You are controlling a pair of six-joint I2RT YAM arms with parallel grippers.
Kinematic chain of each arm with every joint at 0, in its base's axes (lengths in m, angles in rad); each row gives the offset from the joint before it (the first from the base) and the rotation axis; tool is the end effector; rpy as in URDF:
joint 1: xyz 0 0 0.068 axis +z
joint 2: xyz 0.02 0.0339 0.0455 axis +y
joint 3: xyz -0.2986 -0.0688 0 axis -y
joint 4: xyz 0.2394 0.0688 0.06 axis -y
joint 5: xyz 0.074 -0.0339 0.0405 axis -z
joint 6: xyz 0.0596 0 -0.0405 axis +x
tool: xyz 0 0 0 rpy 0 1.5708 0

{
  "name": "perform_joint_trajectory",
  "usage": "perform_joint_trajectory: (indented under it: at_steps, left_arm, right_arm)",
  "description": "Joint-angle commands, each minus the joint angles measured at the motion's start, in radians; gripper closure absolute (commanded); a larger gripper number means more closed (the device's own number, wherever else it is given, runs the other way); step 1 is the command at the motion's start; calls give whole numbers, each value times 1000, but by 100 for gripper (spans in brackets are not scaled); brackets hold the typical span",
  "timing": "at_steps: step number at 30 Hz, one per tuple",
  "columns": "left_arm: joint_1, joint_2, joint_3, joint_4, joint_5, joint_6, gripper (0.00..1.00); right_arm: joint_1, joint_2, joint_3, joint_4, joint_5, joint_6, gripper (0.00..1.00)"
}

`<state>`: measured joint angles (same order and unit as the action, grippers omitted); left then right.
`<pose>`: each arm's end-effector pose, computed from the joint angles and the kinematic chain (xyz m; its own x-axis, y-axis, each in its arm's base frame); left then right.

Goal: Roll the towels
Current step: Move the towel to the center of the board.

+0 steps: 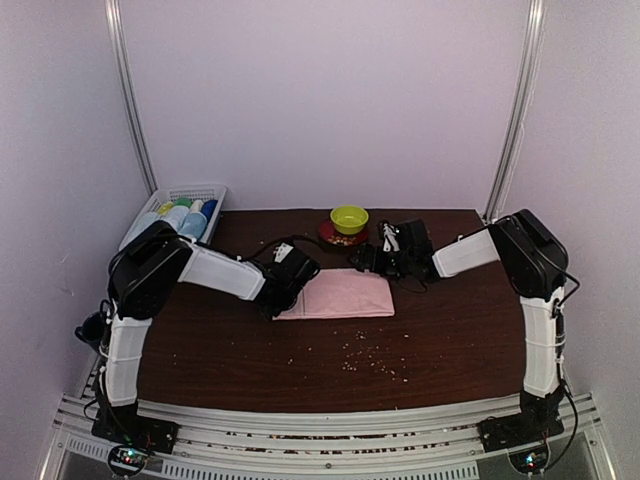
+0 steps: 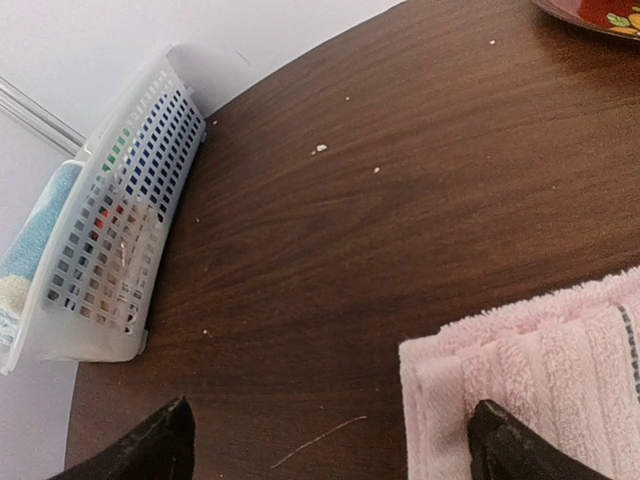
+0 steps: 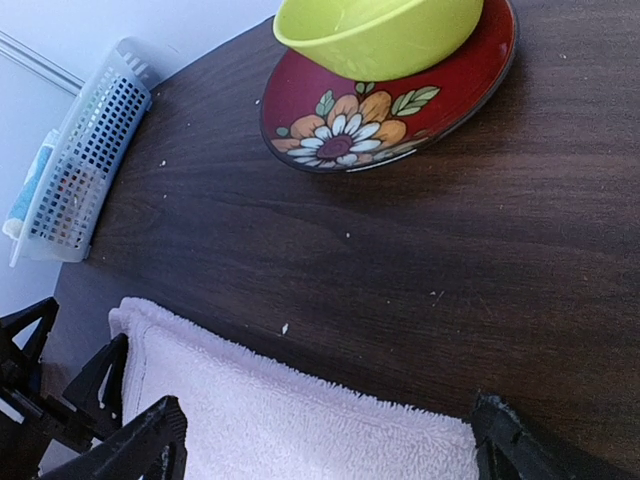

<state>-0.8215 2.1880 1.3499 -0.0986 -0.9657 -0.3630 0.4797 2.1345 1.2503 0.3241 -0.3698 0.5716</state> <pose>0.3502 -0.3045 0.1322 -0.5430 0.2871 -0.7891 -0.1157 0.9052 0.4090 0.4225 0.2441 0.1499 -0.7761 0.1648 -0.6086 -0.3354 0.7095 0.6198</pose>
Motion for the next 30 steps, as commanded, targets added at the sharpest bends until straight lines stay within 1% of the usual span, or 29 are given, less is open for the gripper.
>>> perform_joint_trajectory:
  at_steps: [1, 7, 10, 13, 16, 23, 28, 30]
  left_arm:
    - [36, 35, -10, -7, 14, -22, 2]
    - [60, 7, -7, 18, 30, -1, 2]
    - [64, -16, -10, 55, 41, 32, 2]
    - [69, -58, -10, 71, 63, 47, 2]
    - [70, -128, -19, 78, 104, 56, 2]
    - [69, -309, -83, 53, 186, 40, 2]
    - [63, -408, -187, 36, 223, -15, 2]
    - [57, -424, -233, 36, 229, -32, 2]
  right_arm:
    - [-6, -83, -17, -91, 35, -51, 0]
    - [7, -236, -55, -218, 176, -174, 0]
    - [39, -307, -69, -295, 340, -248, 0]
    - [81, -331, -66, -363, 525, -315, 0]
    - [94, -308, -54, -407, 623, -348, 0]
    - [126, -173, 32, -461, 729, -382, 0]
    - [138, -73, 126, -504, 749, -402, 0]
    - [140, -52, 150, -517, 751, -402, 0]
